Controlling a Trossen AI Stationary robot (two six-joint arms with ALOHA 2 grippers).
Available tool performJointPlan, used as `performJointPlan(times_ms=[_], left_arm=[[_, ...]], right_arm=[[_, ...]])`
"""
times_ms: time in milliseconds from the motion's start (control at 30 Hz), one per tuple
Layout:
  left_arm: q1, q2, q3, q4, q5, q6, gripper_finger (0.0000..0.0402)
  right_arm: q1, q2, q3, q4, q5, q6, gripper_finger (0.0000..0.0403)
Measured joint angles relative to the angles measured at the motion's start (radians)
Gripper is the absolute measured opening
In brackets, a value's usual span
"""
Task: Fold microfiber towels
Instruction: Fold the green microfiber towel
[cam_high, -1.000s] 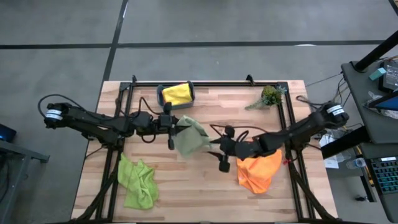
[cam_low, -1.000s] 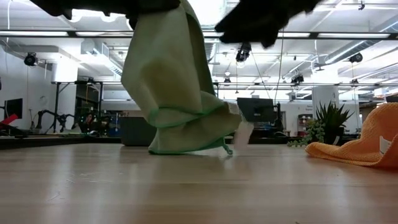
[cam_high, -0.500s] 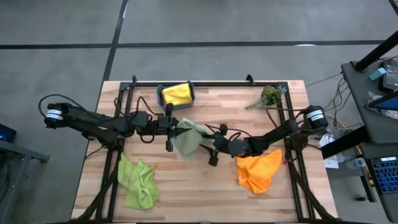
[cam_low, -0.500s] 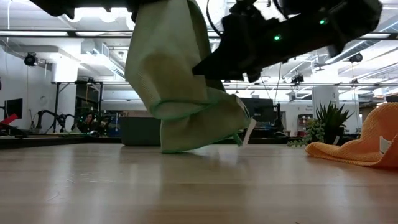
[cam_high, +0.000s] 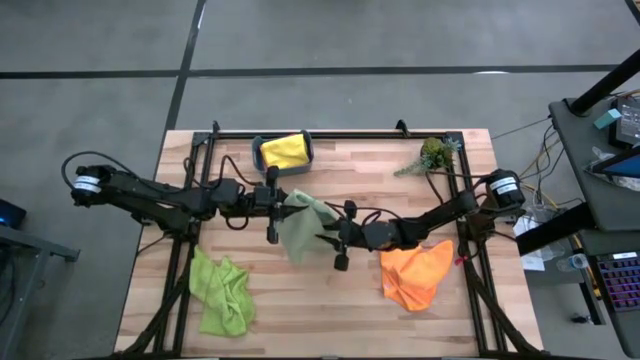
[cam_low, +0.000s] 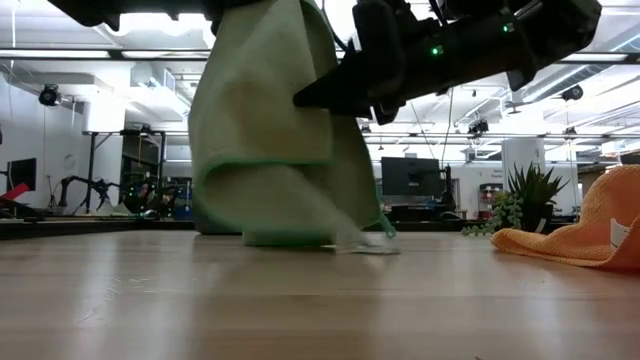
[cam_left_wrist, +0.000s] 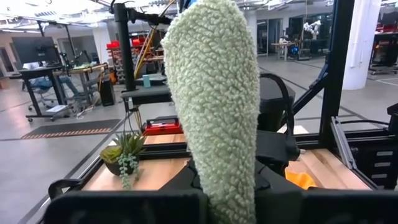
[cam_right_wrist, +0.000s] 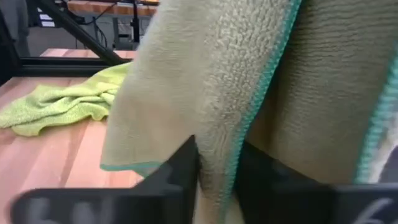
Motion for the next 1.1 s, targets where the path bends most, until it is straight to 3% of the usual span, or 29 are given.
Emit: performJointPlan(times_ms=[100,300,500,733,933,1100], left_arm=[[0.000,0.000,-0.001,0.000,0.000,-0.018,0.0012],[0.001,-0.002,-0.002,-0.001,-0.008,-0.051,0.0042],[0.003,-0.009,-0.002,-0.007,-0.009,-0.042,0.0119],[0.003,-0.028,-0.003,-0.016,-0.017,0.016,0.0202],[0.003,-0.089,-0.003,-0.125,-0.068,0.068,0.0228],[0.003,-0.136,-0.005,-0.204,-0.068,0.080,0.0229]], right_arm=[[0.001,-0.004,0.000,-0.003,-0.003,-0.024,0.0023],[0.013,-0.058,0.001,-0.085,-0.002,-0.037,0.0010],[0.033,-0.184,0.075,-0.420,0.002,-0.022,0.0009],[0.049,-0.285,0.312,-1.012,0.014,0.009,0.0009],[0.057,-0.288,0.578,-1.419,0.030,0.007,0.0009],[0.055,-0.284,0.758,-1.581,0.035,-0.028,0.0009]])
